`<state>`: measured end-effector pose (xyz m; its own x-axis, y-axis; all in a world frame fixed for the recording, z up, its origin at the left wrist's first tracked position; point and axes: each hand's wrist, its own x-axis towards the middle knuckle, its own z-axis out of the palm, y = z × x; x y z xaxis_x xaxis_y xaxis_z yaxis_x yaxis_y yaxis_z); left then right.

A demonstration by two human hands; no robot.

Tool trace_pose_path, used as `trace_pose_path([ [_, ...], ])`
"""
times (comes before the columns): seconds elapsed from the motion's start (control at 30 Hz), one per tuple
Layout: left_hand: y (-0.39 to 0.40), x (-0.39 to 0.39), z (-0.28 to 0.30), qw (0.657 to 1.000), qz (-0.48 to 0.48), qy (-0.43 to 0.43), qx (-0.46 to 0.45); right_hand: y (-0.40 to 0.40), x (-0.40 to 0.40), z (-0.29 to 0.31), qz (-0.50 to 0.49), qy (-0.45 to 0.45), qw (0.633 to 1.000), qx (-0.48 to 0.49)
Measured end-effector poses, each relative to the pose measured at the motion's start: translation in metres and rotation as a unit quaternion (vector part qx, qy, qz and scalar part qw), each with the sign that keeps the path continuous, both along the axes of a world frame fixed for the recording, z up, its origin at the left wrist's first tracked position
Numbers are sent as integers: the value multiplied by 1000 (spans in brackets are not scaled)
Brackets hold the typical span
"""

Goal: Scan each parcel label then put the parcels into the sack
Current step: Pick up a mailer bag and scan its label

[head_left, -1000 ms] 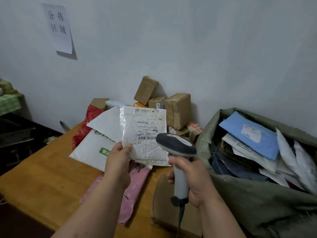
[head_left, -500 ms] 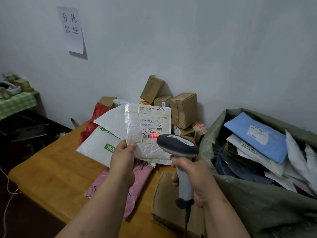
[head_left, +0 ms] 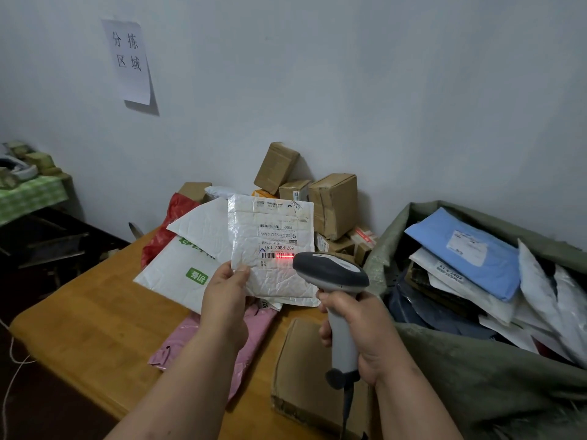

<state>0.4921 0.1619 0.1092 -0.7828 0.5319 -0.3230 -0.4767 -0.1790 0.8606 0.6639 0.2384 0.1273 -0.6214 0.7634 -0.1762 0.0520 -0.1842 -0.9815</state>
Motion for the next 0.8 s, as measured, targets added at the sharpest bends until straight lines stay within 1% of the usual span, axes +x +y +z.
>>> trace_pose_path([
  [0.2,3,7,-3,1000,-6,4,-10,3,5,-5,4,-4,1000,1],
  [0.27,6,6,-5,1000,-13,9,-10,5,7,-6,-15,-3,1000,3],
  [0.37,16,3,-7,999,-32,2,-3,10,10,-9,-71,9,997,2],
  [0.5,35,5,-4,995,-96,-13,10,16,17,-12,-161,27,986,-32],
  [0.63,58,21,-2,985,-173,0,19,21,28,-12,-199,60,976,-63],
  [0.8,81,53,-5,966,-256,16,17,28,54,-21,-262,72,959,-85],
])
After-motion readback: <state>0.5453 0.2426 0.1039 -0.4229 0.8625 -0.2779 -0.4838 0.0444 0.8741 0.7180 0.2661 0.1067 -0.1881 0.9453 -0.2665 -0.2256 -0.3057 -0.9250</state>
